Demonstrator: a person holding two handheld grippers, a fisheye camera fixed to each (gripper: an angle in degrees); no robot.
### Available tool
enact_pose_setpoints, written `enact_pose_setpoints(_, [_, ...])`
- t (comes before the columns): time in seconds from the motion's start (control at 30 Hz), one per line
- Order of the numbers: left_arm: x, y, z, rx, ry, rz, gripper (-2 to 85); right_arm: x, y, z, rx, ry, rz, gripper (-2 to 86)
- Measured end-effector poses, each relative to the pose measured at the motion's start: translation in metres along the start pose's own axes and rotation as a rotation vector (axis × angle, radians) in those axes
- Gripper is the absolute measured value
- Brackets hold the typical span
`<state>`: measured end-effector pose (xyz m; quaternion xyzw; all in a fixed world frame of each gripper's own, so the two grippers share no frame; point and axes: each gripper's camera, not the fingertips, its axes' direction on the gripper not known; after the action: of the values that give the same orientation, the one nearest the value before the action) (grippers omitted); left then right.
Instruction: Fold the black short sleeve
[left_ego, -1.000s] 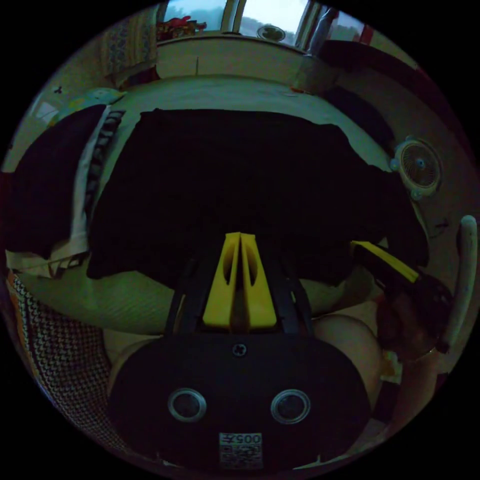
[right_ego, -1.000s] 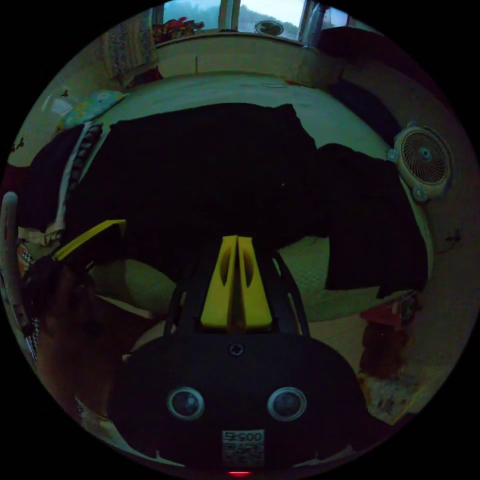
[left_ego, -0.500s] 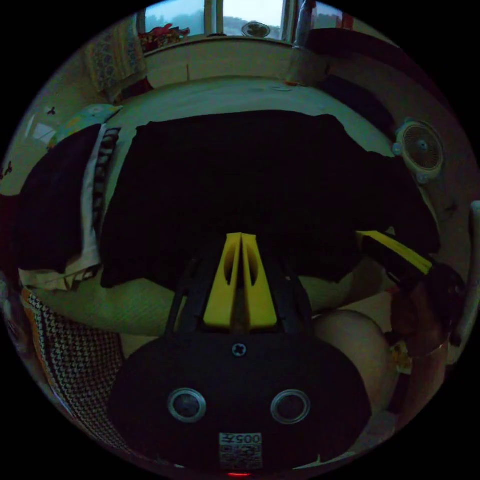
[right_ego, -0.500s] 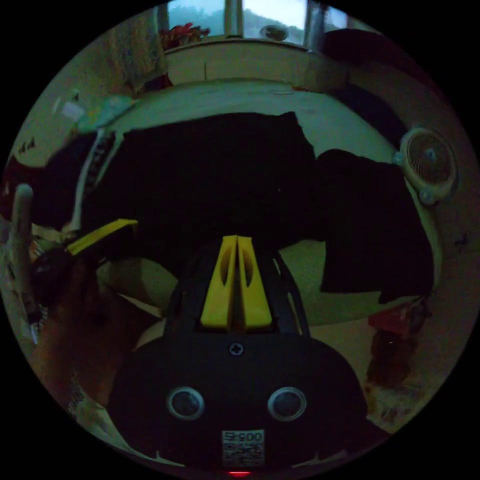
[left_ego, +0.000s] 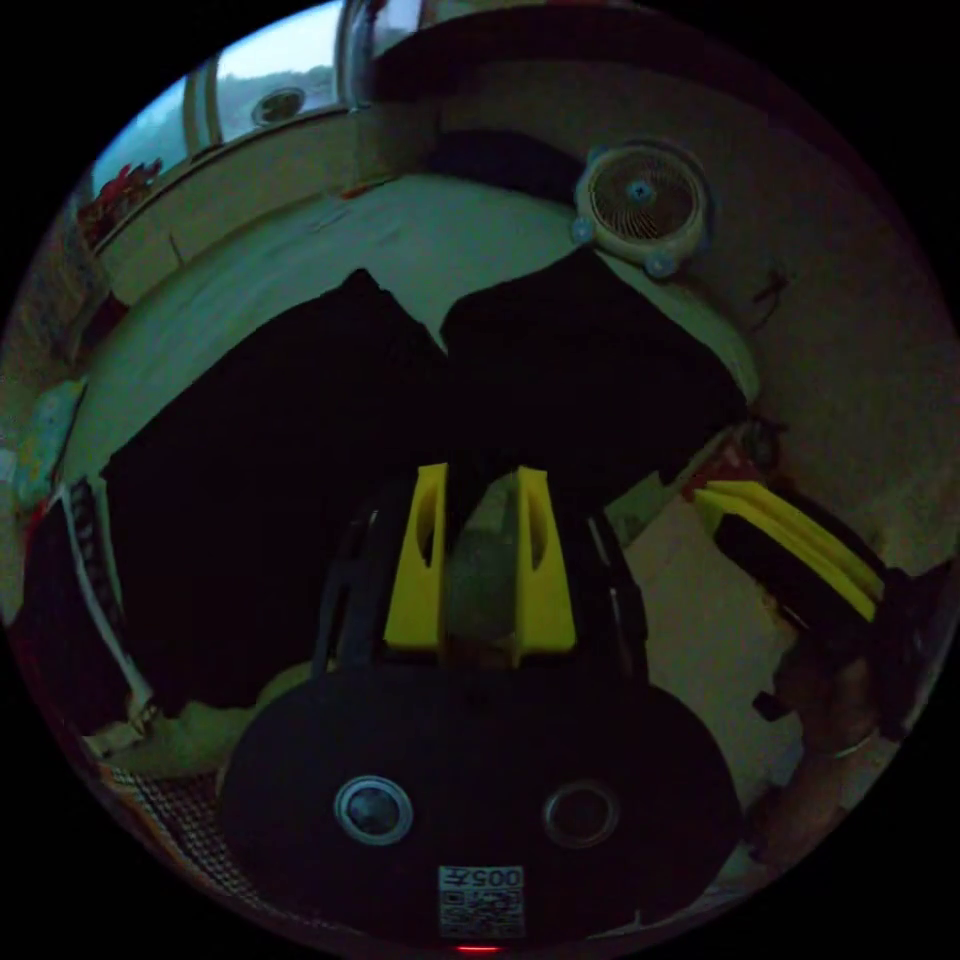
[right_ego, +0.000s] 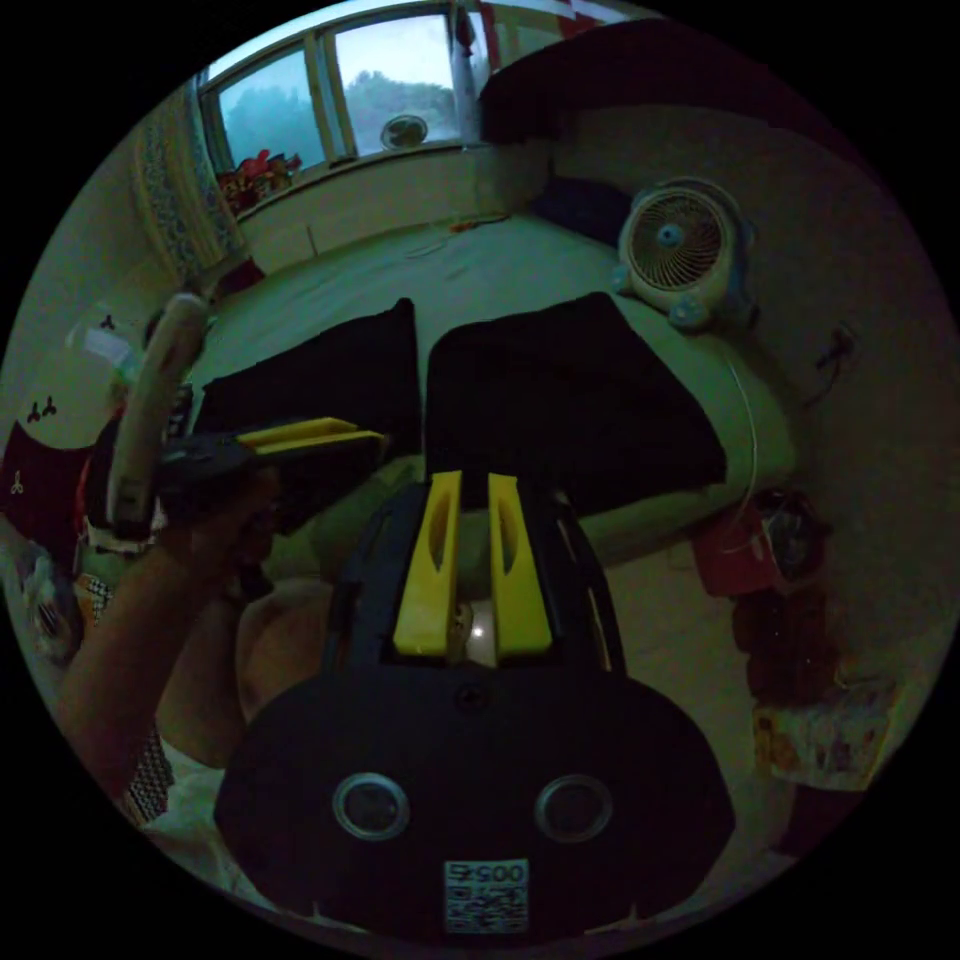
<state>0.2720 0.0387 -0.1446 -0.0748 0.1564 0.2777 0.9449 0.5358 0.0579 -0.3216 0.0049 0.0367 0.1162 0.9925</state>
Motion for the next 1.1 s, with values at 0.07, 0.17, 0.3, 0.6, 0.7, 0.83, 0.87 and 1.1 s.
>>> enact_pose_setpoints(0.07, [0.01, -0.015, 0.012, -0.033, 0.005, 0.018, 12.0, 0.005, -0.006, 0.004, -0.003, 0.002, 0.006, 0.8])
enact_pose_setpoints(0.17, [0.017, -0.027, 0.023, -0.059, -0.021, 0.012, 12.3, 0.006, -0.018, 0.014, -0.014, -0.021, 0.009, 0.7])
enact_pose_setpoints(0.3, [0.019, -0.034, 0.027, -0.053, -0.012, -0.018, 11.5, -0.004, -0.04, 0.033, -0.037, -0.022, -0.029, 0.5])
enact_pose_setpoints(0.6, [-0.011, -0.018, -0.007, 0.118, 0.017, -0.057, 4.6, -0.04, -0.15, 0.063, -0.009, -0.12, -0.153, 2.4])
enact_pose_setpoints(0.7, [-0.031, -0.007, -0.02, 0.168, 0.054, -0.082, 4.6, -0.066, -0.211, 0.085, -0.034, -0.149, -0.205, 4.1])
enact_pose_setpoints(0.83, [-0.059, 0.011, -0.026, 0.201, 0.111, -0.084, 4.5, -0.106, -0.275, 0.129, -0.12, -0.174, -0.25, 6.1])
enact_pose_setpoints(0.87, [-0.067, 0.017, -0.027, 0.212, 0.126, -0.086, 4.5, -0.118, -0.293, 0.146, -0.147, -0.161, -0.251, 6.5])
enact_pose_setpoints(1.1, [-0.112, 0.055, -0.033, 0.243, 0.146, -0.046, 4.5, -0.166, -0.364, 0.236, -0.29, -0.233, -0.104, 7.3])
